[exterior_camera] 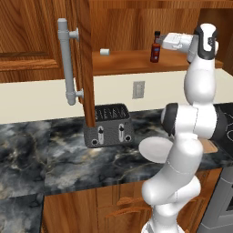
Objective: Pick the chicken drumstick from the plate and place it on the cutting board. Then pick the condiment bottle from the cabinet and place it next to the cutting board.
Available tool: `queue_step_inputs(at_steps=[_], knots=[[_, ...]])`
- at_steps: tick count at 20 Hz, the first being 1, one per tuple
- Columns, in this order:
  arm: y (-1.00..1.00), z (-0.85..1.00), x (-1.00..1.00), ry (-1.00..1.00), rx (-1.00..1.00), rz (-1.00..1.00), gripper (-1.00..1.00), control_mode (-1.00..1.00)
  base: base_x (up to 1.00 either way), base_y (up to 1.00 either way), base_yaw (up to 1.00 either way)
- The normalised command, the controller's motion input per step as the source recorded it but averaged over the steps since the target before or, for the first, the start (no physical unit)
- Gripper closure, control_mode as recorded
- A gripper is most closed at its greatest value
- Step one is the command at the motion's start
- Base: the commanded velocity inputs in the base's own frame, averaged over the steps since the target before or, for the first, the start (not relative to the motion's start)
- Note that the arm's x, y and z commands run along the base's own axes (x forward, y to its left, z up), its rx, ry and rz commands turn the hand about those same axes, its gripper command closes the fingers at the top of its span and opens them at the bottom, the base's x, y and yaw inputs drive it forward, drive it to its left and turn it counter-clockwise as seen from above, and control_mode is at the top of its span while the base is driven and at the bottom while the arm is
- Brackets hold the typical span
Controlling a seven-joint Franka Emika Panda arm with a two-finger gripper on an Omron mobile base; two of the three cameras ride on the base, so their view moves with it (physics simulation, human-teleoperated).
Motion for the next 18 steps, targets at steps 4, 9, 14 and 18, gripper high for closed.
queue_step_inputs(at_steps=[4,9,14,18], knots=[[-0.05,0.0,0.12,0.0,0.0,0.0,-1.0,-1.0,0.0,0.0,0.0],[-0.08,0.0,0.13,0.0,0.0,0.0,-1.0,-1.0,0.0,0.0,0.0],[-0.04,0.0,0.1,0.0,0.0,0.0,-1.0,-1.0,0.0,0.0,0.0],[0.0,0.0,0.01,0.0,0.0,0.0,-1.0,-1.0,0.0,0.0,0.0]])
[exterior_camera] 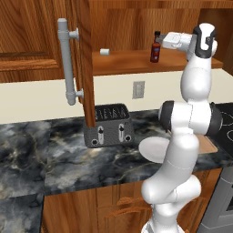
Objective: Pick the chicken drumstick from the plate and place it on the cutting board. Then pick the condiment bottle from the cabinet and place it next to the cutting board.
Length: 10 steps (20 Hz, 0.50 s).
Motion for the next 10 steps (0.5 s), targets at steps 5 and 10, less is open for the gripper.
queue_step_inputs(at_steps=[5,10], knots=[[0.0,0.0,0.0,0.0,0.0,0.0,-1.0,-1.0,0.0,0.0,0.0],[0.0,0.0,0.0,0.0,0.0,0.0,-1.0,-1.0,0.0,0.0,0.0]])
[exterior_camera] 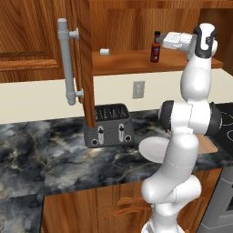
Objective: Pick the chicken drumstick from the plate and place it on the cutting board. Then pick the condiment bottle from the cabinet and place it next to the cutting board.
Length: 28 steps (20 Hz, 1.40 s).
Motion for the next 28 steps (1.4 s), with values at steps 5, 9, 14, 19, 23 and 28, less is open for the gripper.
queue_step_inputs(at_steps=[5,9,14,19,23,28], knots=[[0.0,0.0,0.0,0.0,0.0,0.0,-1.0,-1.0,0.0,0.0,0.0],[0.0,0.0,0.0,0.0,0.0,0.0,-1.0,-1.0,0.0,0.0,0.0],[0.0,0.0,0.0,0.0,0.0,0.0,-1.0,-1.0,0.0,0.0,0.0],[0.01,0.0,0.0,0.0,0.0,0.0,-1.0,-1.0,0.0,0.0,0.0],[0.09,0.0,0.0,0.0,0.0,0.02,-1.0,-1.0,0.0,0.0,0.0],[0.13,0.0,0.0,0.0,0.0,0.03,-1.0,-1.0,0.0,0.0,0.0]])
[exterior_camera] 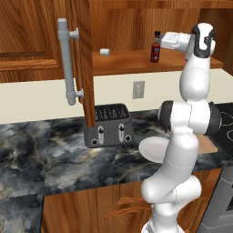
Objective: Pick the chicken drumstick from the plate and place it on the cutting board. Then pick the condiment bottle from the cabinet and place it next to the cutting board.
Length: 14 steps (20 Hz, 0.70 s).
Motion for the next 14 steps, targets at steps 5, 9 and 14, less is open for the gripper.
queue_step_inputs(at_steps=[5,9,14], knots=[[0.03,0.0,0.02,0.0,0.0,0.01,-1.0,-1.0,0.0,0.0,0.0],[0.0,0.0,0.16,0.03,0.0,0.0,-1.0,-1.0,0.0,0.0,0.0],[0.0,0.0,0.14,0.09,0.01,0.0,-1.0,-1.0,0.0,0.0,0.0]])
